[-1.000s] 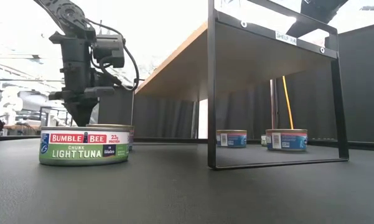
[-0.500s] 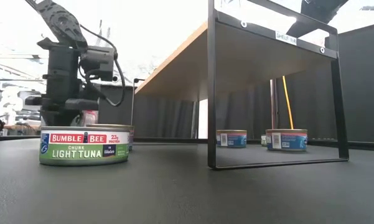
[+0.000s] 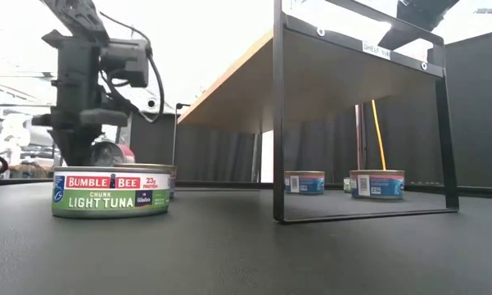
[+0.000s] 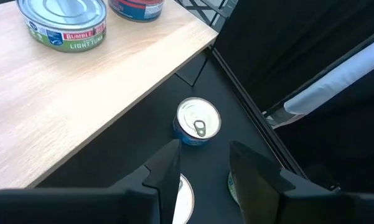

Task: Stack canned seafood by type on shelf
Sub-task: Put the red tuna can on the shelf

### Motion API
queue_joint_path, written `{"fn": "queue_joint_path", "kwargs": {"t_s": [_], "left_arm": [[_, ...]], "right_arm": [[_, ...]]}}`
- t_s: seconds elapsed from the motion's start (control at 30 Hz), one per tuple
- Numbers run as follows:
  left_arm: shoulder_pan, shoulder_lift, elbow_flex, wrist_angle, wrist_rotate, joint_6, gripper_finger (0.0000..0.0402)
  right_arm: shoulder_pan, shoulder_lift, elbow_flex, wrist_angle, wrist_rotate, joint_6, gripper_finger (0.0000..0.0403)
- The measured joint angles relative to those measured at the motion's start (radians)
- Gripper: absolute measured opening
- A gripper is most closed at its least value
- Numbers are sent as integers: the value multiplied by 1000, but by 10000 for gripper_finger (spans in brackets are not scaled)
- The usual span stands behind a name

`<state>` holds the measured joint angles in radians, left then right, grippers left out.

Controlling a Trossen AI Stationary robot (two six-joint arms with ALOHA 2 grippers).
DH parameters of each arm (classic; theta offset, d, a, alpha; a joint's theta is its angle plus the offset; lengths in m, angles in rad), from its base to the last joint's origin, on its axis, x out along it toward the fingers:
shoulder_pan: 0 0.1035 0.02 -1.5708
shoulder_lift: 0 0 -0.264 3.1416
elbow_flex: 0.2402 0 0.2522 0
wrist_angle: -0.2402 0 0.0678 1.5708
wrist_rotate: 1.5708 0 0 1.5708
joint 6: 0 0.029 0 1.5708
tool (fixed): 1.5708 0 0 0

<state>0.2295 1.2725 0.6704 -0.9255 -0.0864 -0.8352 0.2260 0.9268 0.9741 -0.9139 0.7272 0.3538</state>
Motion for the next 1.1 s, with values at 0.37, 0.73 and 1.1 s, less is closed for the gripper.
{"fn": "queue_joint_path", "kwargs": {"t_s": [0.37,0.73,1.1], "left_arm": [[-116,-146,36,-31,86,-1,3],[-198,-248,258,-30,-55,393,25],[-152,-130,260,-69,-117,730,242]], "right_arm": [[0,0,0,-5,0,-4,130],[0,0,0,-5,1,-17,130],[0,0,0,-6,-38,-26,130]]}}
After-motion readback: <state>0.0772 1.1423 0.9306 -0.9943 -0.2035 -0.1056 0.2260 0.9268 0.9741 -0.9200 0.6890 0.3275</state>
